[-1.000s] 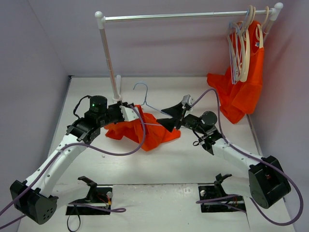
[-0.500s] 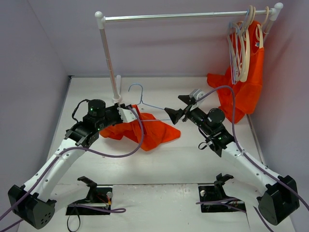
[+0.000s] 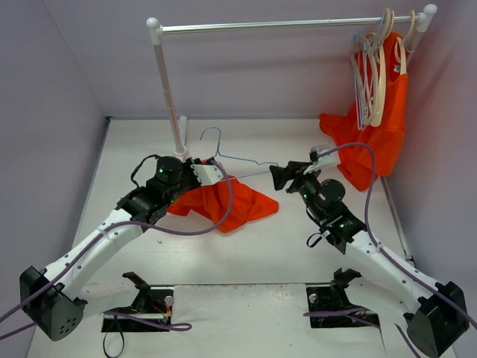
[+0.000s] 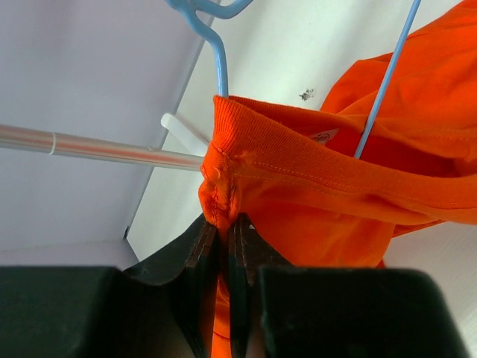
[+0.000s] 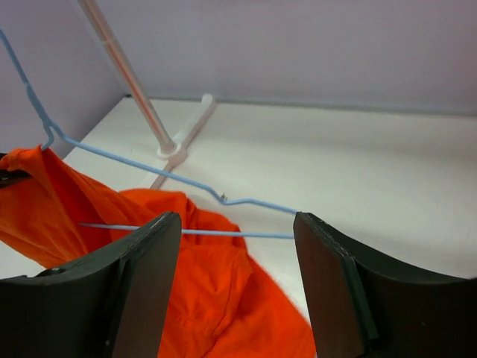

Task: Place the t-shirt on the hanger

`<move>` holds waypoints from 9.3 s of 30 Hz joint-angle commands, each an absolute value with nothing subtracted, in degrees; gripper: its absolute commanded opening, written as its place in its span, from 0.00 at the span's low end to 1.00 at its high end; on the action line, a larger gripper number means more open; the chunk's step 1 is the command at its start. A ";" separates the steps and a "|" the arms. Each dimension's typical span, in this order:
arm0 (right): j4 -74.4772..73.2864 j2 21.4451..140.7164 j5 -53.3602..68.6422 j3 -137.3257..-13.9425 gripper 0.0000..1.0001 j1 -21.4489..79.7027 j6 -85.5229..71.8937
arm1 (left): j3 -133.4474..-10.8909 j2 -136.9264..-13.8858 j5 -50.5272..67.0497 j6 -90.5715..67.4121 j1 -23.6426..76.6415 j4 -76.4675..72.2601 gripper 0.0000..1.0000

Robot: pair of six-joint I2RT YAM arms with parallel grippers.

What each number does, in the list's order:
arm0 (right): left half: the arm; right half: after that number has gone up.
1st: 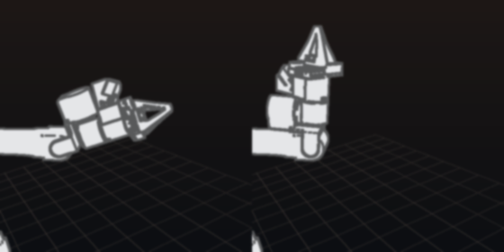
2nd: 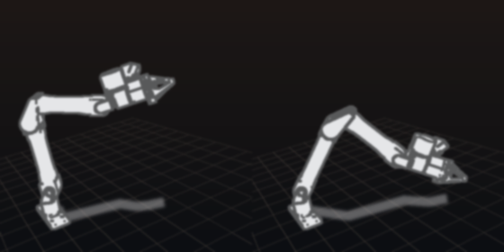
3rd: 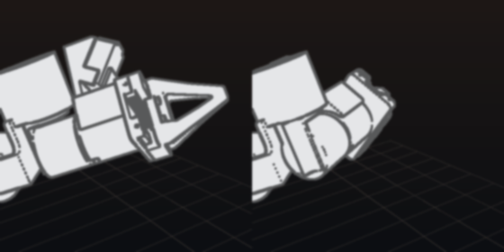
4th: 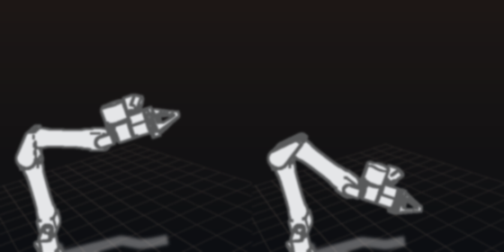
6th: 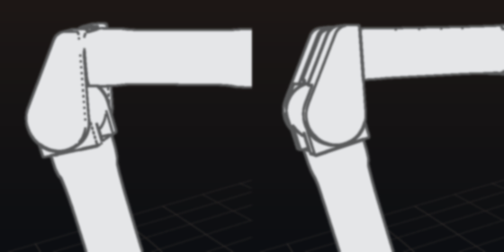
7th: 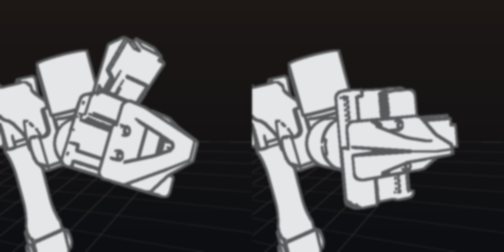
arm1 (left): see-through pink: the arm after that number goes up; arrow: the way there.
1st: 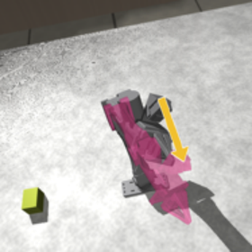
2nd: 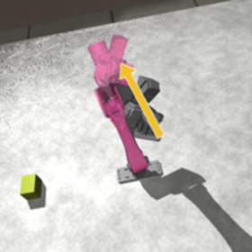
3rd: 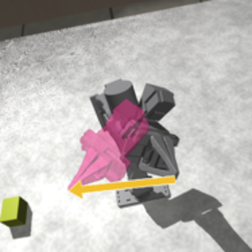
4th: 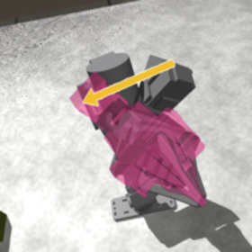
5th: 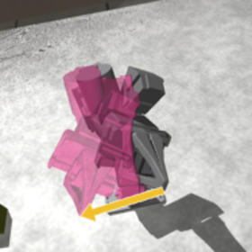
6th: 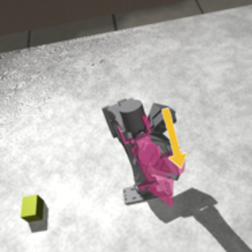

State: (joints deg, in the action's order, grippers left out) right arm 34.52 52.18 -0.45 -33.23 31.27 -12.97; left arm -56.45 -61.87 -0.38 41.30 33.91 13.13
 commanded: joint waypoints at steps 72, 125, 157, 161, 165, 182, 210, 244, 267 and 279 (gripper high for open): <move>52.03 77.27 -23.40 -33.58 0.00 42.73 -21.01 | -54.94 -52.04 -11.18 29.44 39.02 7.30 0.00; 14.43 68.80 19.60 -64.84 0.00 22.23 0.17 | -57.55 -51.85 -4.58 40.70 39.02 2.46 0.00; 2.47 70.75 22.06 -72.94 0.15 32.96 3.69 | -50.98 -52.73 -1.58 23.38 41.75 -10.01 0.00; 0.36 69.44 21.80 -73.74 0.27 32.96 4.92 | -49.31 -52.65 -1.84 24.43 41.75 -13.18 0.00; -2.90 67.94 20.22 -75.14 0.41 32.87 6.94 | -48.08 -51.77 -1.58 26.27 41.66 -14.24 0.00; -18.00 68.90 43.39 -77.26 0.64 15.83 33.73 | -44.38 -47.20 9.05 31.99 41.66 -14.41 0.00; -12.66 75.50 43.32 -70.22 0.54 13.10 46.49 | -46.05 -44.03 19.59 29.80 41.66 -10.90 0.00; -14.59 75.24 47.99 -70.66 0.11 20.83 47.72 | -49.57 -46.32 25.40 29.97 41.75 -8.35 0.00; -8.01 63.73 40.61 -71.63 0.00 19.07 43.25 | -48.86 -44.91 -11.50 29.28 41.22 -12.57 0.45; 8.53 67.66 29.10 -93.64 0.00 19.16 30.06 | -60.02 -46.05 -38.05 14.60 41.13 -1.08 0.48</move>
State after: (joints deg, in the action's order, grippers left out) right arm -3.53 65.73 33.10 -82.54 19.44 34.04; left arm -54.70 -46.13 -29.98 20.67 41.45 -3.33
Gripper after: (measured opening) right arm 0.136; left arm 0.480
